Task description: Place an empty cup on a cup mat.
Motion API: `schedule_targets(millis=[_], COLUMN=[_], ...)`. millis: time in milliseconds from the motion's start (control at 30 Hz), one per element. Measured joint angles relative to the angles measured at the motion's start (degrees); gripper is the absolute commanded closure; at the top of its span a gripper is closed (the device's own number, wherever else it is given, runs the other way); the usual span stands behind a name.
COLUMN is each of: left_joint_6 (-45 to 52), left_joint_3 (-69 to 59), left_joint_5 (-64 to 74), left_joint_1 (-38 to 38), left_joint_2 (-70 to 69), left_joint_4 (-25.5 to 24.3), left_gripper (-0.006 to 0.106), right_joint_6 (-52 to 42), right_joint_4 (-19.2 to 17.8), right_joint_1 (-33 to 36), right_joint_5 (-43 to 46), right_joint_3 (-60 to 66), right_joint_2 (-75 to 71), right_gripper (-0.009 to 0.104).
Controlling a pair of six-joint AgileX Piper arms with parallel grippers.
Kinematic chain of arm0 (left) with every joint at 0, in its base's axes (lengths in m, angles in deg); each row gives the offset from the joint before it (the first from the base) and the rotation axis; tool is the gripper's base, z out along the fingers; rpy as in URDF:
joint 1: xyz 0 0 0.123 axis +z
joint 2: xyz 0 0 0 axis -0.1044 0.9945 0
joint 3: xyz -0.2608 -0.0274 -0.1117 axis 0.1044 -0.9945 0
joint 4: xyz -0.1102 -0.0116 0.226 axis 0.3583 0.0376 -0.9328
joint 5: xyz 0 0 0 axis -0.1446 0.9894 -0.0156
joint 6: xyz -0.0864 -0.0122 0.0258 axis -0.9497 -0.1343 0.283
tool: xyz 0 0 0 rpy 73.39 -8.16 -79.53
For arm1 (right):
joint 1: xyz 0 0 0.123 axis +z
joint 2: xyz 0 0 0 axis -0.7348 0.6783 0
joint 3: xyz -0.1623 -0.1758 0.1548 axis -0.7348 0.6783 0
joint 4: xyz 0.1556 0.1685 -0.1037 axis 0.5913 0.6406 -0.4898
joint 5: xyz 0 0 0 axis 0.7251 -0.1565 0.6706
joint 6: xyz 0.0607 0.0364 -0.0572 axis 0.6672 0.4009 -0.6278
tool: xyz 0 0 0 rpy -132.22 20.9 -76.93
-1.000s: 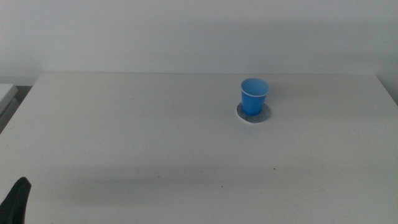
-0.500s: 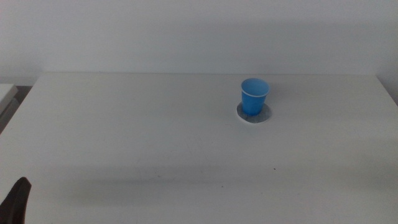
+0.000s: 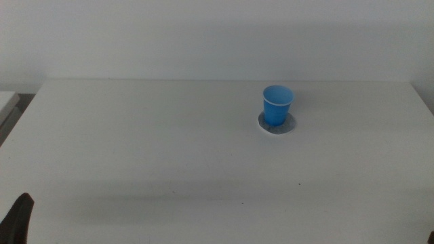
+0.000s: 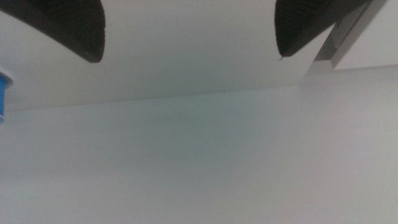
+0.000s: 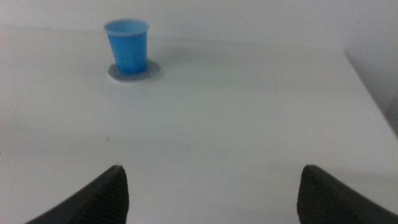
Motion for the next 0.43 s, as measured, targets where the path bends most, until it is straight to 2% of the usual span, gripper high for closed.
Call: schedule_targets(millis=[433], left_joint_6=[0.0], left_joint_3=[0.0], left_joint_5=[0.0], left_joint_1=[0.0], left_joint_2=[0.0], left_joint_4=[0.0], left_gripper=[0.007], right_joint_6=[-0.1], right_joint_4=[-0.1], right_joint_1=[0.0], right_joint_5=[2.3], right_joint_3=[1.5], right_joint_2=[0.0], right_gripper=[0.002])
